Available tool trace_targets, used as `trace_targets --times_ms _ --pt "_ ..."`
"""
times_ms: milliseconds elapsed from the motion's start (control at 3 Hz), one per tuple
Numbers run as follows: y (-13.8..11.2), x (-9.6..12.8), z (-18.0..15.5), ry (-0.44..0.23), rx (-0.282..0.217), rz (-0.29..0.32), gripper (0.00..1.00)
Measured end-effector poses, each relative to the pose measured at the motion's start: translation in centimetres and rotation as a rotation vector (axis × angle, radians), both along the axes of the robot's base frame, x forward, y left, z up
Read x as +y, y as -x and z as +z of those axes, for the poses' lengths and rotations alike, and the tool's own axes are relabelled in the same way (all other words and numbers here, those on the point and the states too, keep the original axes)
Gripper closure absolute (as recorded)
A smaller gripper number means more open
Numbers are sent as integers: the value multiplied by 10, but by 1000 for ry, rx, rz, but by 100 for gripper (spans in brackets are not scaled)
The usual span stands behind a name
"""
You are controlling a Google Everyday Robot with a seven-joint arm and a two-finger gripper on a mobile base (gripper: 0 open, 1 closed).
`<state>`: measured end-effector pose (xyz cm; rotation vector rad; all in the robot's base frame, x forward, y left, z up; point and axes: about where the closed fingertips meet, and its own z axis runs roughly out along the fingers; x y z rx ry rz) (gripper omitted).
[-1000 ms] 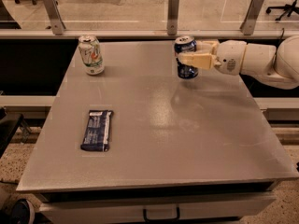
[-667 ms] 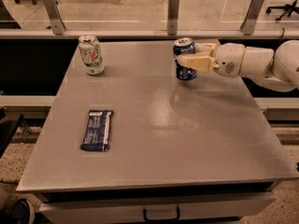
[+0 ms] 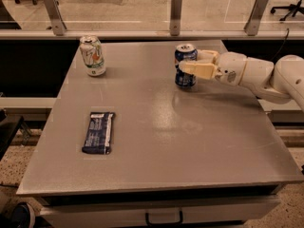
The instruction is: Place pepsi can upright
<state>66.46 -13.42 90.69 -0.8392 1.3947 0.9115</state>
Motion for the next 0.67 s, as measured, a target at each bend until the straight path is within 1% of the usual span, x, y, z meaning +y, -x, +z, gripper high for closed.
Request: trace_targets --times_ms 333,667 --pt "0 6 1 -1 -1 9 0" --pt "0 6 1 -1 -1 9 0"
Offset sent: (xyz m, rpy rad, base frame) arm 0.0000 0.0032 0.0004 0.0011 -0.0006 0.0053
